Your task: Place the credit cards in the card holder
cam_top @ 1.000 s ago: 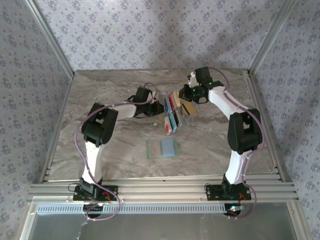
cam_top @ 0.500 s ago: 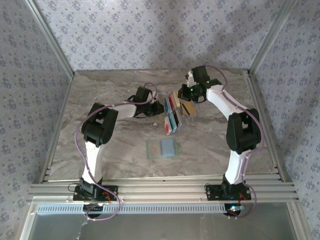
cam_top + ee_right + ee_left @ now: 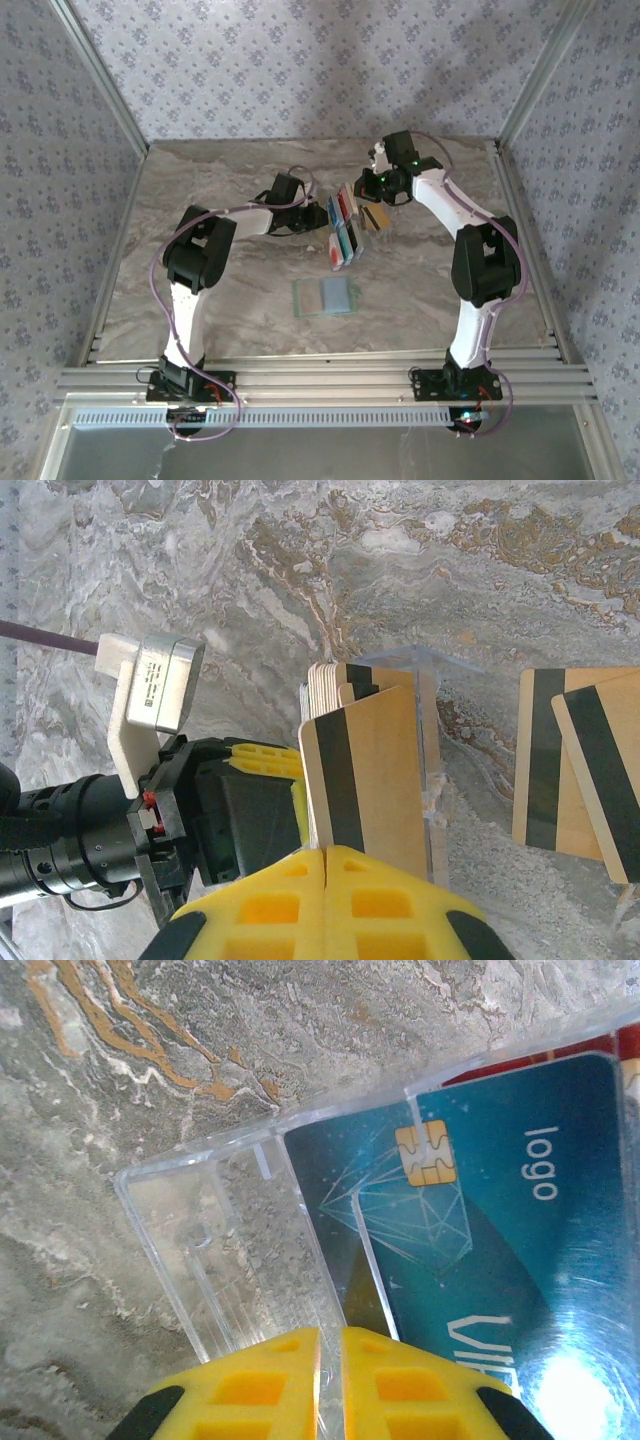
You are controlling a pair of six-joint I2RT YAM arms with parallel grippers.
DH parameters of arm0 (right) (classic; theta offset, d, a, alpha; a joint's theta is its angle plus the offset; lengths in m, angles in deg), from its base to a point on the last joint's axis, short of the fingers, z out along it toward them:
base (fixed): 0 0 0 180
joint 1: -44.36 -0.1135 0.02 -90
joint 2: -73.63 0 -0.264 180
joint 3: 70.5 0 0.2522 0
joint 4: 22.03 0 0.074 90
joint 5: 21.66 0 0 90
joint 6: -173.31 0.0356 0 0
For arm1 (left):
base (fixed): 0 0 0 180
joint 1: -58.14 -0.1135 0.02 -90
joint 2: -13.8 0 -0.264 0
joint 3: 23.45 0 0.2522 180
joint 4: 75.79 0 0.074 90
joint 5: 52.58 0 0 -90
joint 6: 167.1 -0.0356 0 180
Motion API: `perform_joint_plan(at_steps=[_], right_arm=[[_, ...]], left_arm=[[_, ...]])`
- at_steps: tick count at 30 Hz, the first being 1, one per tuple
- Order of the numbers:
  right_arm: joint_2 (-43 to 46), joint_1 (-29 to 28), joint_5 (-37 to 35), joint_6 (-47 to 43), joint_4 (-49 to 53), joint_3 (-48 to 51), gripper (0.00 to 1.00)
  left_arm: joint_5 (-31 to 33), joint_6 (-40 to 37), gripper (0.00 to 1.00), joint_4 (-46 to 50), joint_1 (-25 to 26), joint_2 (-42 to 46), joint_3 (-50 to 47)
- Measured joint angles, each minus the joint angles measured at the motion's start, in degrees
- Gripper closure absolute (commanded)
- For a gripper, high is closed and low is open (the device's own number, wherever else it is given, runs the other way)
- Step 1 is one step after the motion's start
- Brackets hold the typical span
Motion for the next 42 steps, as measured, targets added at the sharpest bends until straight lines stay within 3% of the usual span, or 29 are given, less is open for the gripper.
perform_joint_plan(at_steps=[33, 42], right_arm=[[7.32, 3.26, -1.53, 2.01, -4.04, 6.86, 1.00], [12.96, 3.85, -4.37, 3.28, -5.84, 9.46, 1.00]], left_arm=[[-0.50, -0.02, 0.84, -0.04, -0.13, 0.15, -0.24], [-1.68, -0.28, 0.79, 0.57, -0.42, 5.29, -2.71]])
